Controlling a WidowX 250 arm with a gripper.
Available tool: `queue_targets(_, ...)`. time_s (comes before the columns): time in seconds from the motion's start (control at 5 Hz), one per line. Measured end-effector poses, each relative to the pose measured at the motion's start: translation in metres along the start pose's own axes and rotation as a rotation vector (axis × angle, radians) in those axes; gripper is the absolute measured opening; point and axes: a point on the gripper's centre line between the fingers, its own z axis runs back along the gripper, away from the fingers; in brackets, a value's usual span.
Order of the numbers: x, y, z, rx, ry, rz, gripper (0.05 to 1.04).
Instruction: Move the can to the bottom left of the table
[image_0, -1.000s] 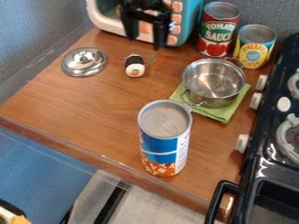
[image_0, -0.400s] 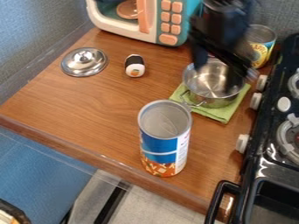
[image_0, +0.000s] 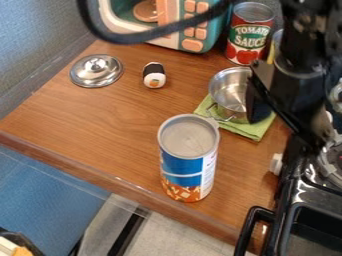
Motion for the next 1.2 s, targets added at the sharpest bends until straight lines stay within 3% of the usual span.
queue_targets(0.2,-0.014,-0.003,0.001,-0.010,0.023,0.025,1.001)
queue_targets(0.4,-0.022,-0.008,0.006,-0.060,0.038,0.057,1.001)
queue_targets(0.6,-0.029,0.001,0.009,-0.138,0.062,0.179,1.001)
queue_targets(0.8,-0.035,0.009,0.008,-0.165,0.093,0.219,1.001)
queue_targets(1.2,-0.052,0.033,0.004,-0.167,0.148,0.281,1.001)
